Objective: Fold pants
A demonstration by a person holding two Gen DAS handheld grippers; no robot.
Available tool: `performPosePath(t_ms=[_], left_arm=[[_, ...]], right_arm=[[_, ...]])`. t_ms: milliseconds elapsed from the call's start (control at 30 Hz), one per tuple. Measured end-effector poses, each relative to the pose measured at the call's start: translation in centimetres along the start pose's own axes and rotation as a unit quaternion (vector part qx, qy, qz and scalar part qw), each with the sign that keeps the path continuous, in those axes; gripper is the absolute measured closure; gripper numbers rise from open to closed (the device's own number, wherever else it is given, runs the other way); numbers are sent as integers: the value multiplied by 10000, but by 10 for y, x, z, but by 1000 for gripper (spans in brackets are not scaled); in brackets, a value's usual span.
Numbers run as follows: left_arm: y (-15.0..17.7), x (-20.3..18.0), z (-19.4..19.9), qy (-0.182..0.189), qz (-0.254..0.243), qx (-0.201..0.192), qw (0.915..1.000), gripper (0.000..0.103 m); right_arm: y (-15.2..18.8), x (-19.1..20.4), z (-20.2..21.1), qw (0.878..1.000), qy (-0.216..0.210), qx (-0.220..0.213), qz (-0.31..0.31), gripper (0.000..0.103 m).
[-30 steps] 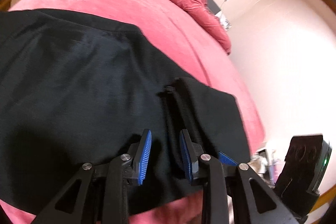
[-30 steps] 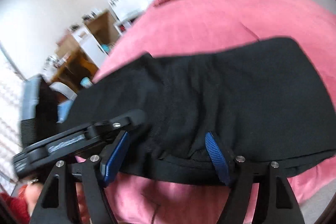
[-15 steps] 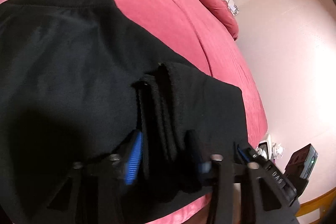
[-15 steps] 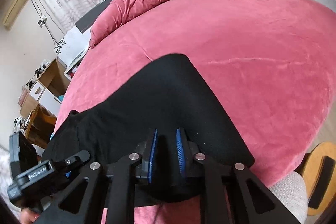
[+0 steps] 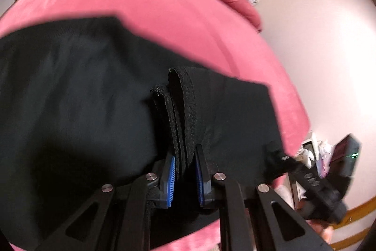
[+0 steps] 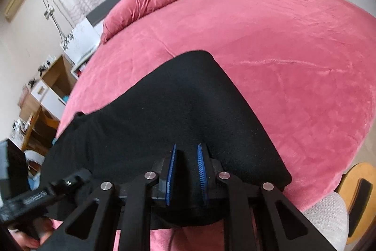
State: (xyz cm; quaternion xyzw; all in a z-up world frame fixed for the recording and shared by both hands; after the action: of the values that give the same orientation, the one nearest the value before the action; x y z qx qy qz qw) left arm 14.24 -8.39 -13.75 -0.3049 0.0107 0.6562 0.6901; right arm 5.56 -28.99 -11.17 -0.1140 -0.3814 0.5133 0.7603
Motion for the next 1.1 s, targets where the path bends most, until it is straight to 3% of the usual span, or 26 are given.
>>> performPosePath(t_ms=[200, 367, 567, 700, 867, 1000, 1100], left_arm=[[12, -15, 5, -100, -220, -273, 9993, 83], [23, 6, 33, 83, 678, -229, 9974, 75], [46, 46, 90, -358, 1027, -783, 9910, 72], [64, 78, 112, -772, 1344, -978, 9831, 69], [74, 103, 115, -1004, 1729, -820, 9764, 68], [79, 120, 124, -1136, 1777, -879, 9735, 68], [77, 119, 125, -1275, 1833, -894, 9707, 68]], right_arm=[[2, 13, -14, 9963, 650, 111, 560, 84], [4, 17, -14, 9933, 835, 98, 788, 82], [5, 30, -9, 9894, 981, 2, 1073, 79], [6, 50, -6, 9888, 621, -132, 1347, 77], [15, 69, -13, 9889, 146, 5, 1477, 77], [25, 90, -24, 9847, -133, 204, 1728, 77], [44, 103, -44, 9786, -297, 645, 1929, 75]])
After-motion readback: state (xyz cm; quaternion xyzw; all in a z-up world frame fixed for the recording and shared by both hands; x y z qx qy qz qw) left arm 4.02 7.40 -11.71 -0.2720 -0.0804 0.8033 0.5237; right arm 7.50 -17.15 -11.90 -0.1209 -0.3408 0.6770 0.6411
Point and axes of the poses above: each gripper's, at about its wrist camera, not at the fingertips, and z roughly against the way its jaws point, x to its left, y to its underside, the point moved 4 cm from there along -z, roughly the way its jaws point, and after that the axes turned 9 degrees about -y, right-handed, at the moved point
